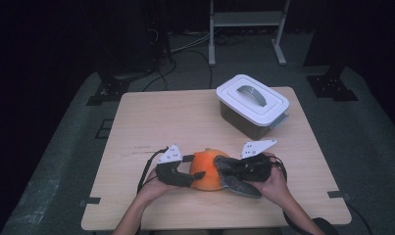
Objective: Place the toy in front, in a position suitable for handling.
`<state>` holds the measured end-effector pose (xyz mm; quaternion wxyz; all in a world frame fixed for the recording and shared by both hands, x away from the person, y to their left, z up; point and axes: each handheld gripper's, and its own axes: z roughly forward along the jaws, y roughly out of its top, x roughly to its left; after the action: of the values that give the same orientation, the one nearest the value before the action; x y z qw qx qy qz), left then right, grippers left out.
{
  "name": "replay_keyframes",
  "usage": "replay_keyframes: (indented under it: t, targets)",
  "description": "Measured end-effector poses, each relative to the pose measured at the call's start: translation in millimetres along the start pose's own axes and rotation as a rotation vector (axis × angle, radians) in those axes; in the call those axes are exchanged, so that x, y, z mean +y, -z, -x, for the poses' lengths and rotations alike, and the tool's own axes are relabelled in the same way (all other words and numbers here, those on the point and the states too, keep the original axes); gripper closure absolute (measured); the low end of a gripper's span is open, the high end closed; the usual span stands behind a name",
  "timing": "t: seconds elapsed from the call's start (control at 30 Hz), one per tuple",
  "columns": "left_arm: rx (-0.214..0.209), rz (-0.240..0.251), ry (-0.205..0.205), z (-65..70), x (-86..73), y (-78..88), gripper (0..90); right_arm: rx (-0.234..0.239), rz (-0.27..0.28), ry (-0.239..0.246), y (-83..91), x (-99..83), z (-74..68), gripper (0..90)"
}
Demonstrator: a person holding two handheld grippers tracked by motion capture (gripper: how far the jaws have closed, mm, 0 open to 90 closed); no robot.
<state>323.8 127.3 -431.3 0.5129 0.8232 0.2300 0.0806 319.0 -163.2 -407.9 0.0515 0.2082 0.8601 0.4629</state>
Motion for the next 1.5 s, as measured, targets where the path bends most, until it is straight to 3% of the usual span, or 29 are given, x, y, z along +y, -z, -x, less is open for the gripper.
replay_keyframes:
  t: [0.07,0.17,0.23,0.33,0.4,0.43,0.5,0.57,0.63,0.7,0.8,0.93,0.97,1.0,1.1,1.17,1.23,1.3,1.4,1.5]
  targets:
    - [-0.013,-0.021,0.002,0.0,-1.9,-3.4,14.6,-0.024,-0.008,-0.004,0.9,-4.0,5.5,75.0]
    - [-0.031,-0.043,-0.004,2.4,-5.3,-10.4,17.8,-0.019,-0.002,-0.049,4.8,-8.6,15.2,74.6]
    - [-0.028,-0.034,-0.002,2.8,-2.8,-9.3,30.0,-0.025,-0.004,-0.055,5.4,-10.4,18.5,74.5]
    - [-0.027,-0.019,0.040,2.7,-1.9,-9.5,40.9,-0.047,0.007,-0.073,7.6,-9.4,20.1,75.3]
    - [-0.020,0.002,0.081,2.2,-2.1,-8.2,41.1,-0.051,0.018,-0.055,12.1,-4.3,14.1,76.2]
    - [-0.020,0.002,0.081,2.2,-2.1,-8.2,41.1,-0.051,0.018,-0.055,12.1,-4.3,14.1,76.2]
    - [-0.019,0.013,0.117,0.0,-3.2,-8.2,41.2,-0.002,0.058,-0.047,16.0,0.8,6.5,76.4]
    - [-0.017,0.011,0.117,-1.1,-3.2,-8.5,41.2,-0.006,0.041,-0.012,12.2,3.8,-0.9,76.3]
    - [-0.009,0.003,0.112,-0.3,-3.6,-8.6,41.3,-0.013,0.016,-0.008,5.9,1.6,-0.5,76.2]
    - [-0.005,0.005,0.122,-0.4,-4.1,-8.3,41.0,-0.013,0.010,-0.026,4.4,-1.7,5.9,76.4]
    - [-0.013,0.009,0.158,-4.3,-6.9,-7.5,39.4,-0.063,-0.023,-0.063,7.9,-8.8,16.5,76.3]
    - [-0.008,0.008,0.158,-4.8,-7.1,-7.1,39.2,-0.061,-0.008,-0.061,11.0,-7.6,12.6,76.3]
    - [-0.010,0.006,0.157,-4.9,-7.1,-6.9,39.1,-0.019,0.027,-0.036,10.7,-2.4,5.0,76.2]
    - [-0.012,0.008,0.156,-4.8,-7.2,-7.1,39.1,-0.019,0.027,-0.036,10.7,-2.4,5.0,76.2]
    - [-0.019,0.002,0.122,-3.6,-7.8,-7.1,37.8,-0.023,-0.007,0.010,2.9,1.0,-2.8,76.0]
    - [-0.023,-0.002,0.084,-1.4,-7.2,-6.4,35.1,-0.017,-0.010,0.000,1.1,-0.9,1.3,76.2]
    - [-0.018,-0.004,0.020,2.1,-5.7,-5.6,31.2,-0.029,-0.011,-0.005,2.6,-2.4,5.9,76.1]
    - [-0.003,-0.012,-0.043,5.9,-4.5,-6.1,24.0,-0.034,-0.006,-0.028,5.8,-4.9,11.3,75.9]
    - [0.032,-0.026,-0.121,11.8,-4.2,-8.6,20.8,-0.033,-0.004,-0.044,7.1,-5.8,13.6,75.8]
    - [0.029,-0.037,-0.146,14.8,-3.5,-10.3,24.4,-0.036,-0.001,-0.050,7.4,-6.4,16.1,75.6]
